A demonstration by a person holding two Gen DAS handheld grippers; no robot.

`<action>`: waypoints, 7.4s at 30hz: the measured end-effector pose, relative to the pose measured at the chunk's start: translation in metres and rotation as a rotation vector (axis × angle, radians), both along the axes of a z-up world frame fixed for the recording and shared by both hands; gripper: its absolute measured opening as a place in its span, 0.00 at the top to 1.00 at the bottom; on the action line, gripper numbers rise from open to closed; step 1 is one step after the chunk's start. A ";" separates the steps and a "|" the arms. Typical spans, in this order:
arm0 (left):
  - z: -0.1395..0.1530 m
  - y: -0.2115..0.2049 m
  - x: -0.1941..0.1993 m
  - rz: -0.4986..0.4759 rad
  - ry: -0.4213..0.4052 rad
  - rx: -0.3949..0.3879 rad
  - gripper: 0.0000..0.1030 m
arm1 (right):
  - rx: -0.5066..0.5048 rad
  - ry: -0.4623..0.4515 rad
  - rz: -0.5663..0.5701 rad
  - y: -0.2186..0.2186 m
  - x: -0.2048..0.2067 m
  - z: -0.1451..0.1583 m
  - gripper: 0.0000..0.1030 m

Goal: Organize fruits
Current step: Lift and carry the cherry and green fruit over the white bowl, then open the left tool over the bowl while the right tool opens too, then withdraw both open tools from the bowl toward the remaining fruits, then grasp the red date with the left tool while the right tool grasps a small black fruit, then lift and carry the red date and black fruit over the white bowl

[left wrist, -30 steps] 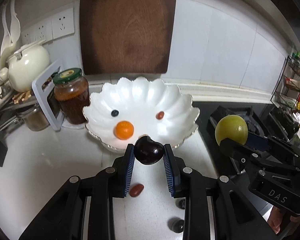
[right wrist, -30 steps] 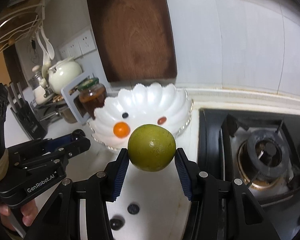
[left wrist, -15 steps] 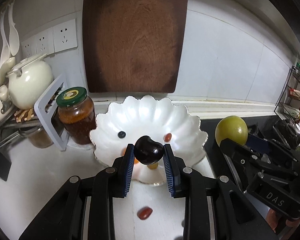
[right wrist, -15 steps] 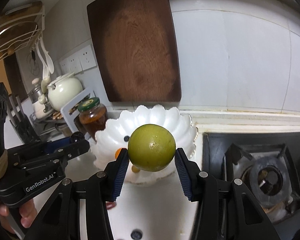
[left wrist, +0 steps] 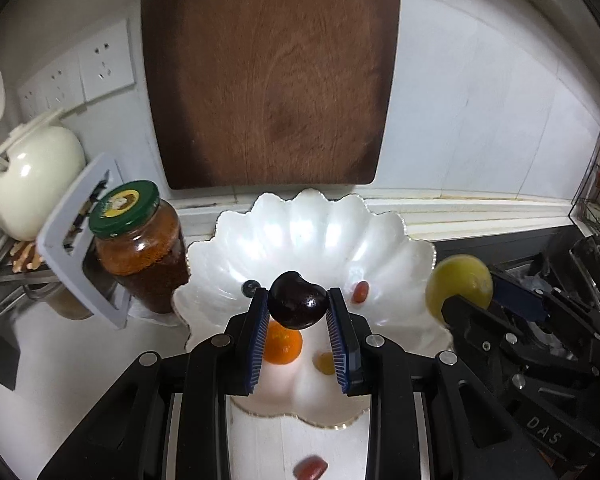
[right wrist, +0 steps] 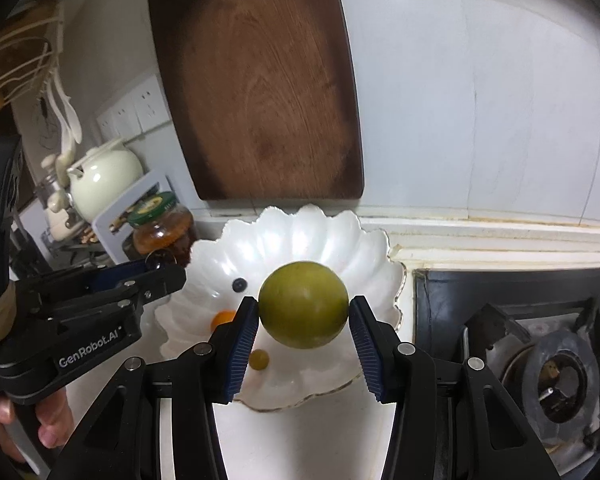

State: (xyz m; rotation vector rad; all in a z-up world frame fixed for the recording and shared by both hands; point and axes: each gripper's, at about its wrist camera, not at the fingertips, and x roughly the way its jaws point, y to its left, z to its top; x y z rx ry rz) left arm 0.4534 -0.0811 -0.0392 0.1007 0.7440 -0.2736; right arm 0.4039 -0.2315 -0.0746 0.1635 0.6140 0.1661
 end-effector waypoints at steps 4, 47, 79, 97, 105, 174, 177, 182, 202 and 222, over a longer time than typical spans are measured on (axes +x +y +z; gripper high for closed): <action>-0.012 -0.005 0.020 0.000 0.047 0.011 0.72 | -0.012 0.039 0.002 0.002 0.017 -0.013 0.68; 0.022 0.019 -0.065 0.032 -0.038 0.059 0.28 | -0.062 -0.015 -0.006 0.011 -0.049 0.025 0.53; 0.011 0.030 -0.171 0.041 -0.042 0.086 0.26 | -0.064 0.027 0.101 0.018 -0.128 0.008 0.53; -0.028 0.044 -0.161 -0.060 0.037 0.098 0.27 | -0.046 0.172 0.074 0.035 -0.127 -0.032 0.53; -0.042 0.045 -0.151 -0.123 0.055 0.120 0.32 | -0.050 0.222 0.047 0.040 -0.121 -0.044 0.53; -0.113 0.019 -0.097 -0.228 0.250 0.099 0.83 | 0.011 0.421 0.033 0.046 -0.089 -0.104 0.76; -0.107 0.022 -0.103 -0.206 0.241 0.077 0.83 | 0.010 0.398 0.038 0.045 -0.093 -0.098 0.76; -0.095 0.025 -0.113 -0.172 0.217 0.052 0.83 | 0.010 0.359 0.045 0.043 -0.099 -0.086 0.76; -0.035 0.025 -0.147 -0.086 0.064 -0.001 0.83 | 0.000 0.161 0.063 0.033 -0.116 -0.030 0.76; 0.023 0.020 -0.132 -0.042 -0.108 -0.025 0.83 | 0.001 -0.035 0.043 0.021 -0.097 0.028 0.76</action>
